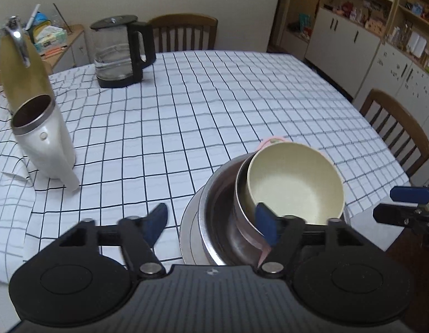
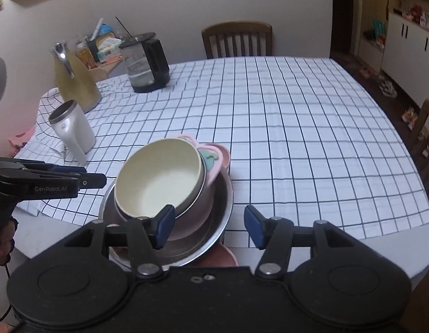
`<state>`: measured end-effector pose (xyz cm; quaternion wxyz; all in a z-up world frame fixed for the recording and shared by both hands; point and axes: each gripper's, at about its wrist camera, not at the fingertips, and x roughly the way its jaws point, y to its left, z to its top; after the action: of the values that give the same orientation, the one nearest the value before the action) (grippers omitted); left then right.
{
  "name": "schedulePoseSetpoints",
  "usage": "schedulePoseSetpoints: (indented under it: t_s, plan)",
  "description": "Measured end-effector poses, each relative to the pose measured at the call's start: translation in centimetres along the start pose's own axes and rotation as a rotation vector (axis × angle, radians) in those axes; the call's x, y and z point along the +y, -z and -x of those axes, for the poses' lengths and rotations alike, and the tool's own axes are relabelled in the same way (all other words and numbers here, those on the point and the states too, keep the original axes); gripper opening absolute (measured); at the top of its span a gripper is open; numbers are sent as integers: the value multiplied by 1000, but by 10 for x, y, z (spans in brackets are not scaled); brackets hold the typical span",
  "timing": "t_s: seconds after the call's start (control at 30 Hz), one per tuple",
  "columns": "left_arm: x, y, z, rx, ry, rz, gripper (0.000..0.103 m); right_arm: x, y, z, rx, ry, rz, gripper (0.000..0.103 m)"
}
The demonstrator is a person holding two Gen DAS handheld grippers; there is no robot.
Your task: Organize plates and bowls
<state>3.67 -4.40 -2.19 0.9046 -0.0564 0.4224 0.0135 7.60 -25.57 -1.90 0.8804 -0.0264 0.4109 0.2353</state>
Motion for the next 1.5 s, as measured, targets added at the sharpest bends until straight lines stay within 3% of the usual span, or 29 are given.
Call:
schedulePoseSetpoints:
  t_s: [0.3,0.47,0.63,1.3,1.43,1.5]
  plan:
    - [-18,16,43,-75,-13,43,79,-1,11,39,-101,-43,53,82]
    - [-33,28,64,-131,-3,38,103,-2,17,57,-148,-65,62,96]
    - [-43,38,76,-164,3,56,103,-7,22,72,-210,-73,38,103]
    - [-58,56,106,-189,-30,157,103,-9,39,100,-228,-63,-39,103]
    - [-63,57,107,-178,-91,124,103,-7,39,100,-238,-58,-39,103]
    - [-62,57,108,-176,-81,135,103,-6,38,99,-239,-61,-36,103]
